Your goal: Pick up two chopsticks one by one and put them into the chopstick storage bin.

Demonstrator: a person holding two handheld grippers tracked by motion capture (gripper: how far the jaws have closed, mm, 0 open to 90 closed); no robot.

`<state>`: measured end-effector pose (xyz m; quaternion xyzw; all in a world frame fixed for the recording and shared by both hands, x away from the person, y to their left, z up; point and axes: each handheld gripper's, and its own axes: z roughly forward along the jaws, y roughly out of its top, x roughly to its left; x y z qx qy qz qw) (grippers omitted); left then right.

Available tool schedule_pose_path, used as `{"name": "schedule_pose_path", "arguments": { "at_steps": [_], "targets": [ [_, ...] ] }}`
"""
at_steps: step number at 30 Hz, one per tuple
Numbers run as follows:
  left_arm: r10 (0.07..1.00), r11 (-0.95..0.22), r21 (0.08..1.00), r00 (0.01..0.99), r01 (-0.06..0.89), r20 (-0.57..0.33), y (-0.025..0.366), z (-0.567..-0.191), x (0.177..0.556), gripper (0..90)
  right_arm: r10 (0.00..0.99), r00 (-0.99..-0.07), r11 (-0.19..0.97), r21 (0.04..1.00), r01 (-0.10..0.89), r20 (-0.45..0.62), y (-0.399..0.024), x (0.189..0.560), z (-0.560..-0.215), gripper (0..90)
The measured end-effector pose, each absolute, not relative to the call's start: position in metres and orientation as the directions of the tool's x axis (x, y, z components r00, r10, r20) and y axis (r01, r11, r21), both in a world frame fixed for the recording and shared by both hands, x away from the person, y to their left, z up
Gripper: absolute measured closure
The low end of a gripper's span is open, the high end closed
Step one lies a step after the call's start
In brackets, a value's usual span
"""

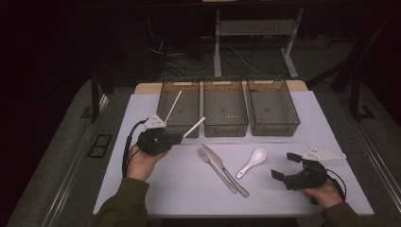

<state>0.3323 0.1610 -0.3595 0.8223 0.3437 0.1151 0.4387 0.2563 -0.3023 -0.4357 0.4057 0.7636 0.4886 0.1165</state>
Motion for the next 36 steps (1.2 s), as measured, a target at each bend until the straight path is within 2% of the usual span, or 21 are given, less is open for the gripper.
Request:
{"name": "schedule_pose_path", "arguments": {
  "at_steps": [15, 36],
  "targets": [
    [0.683, -0.356, 0.826, 0.725, 0.438, -0.09, 0.151, -0.326, 0.385, 84.5, 0.732, -0.645, 0.188, 0.846, 0.499, 0.218, -0.303, 0.256, -0.435, 1.1],
    [0.767, -0.289, 0.832, 0.635, 0.473, -0.095, 0.153, -0.335, 0.461, 84.5, 0.73, -0.645, 0.172, 0.852, 0.495, 0.227, -0.305, 0.255, -0.433, 1.1]
  ]
}}
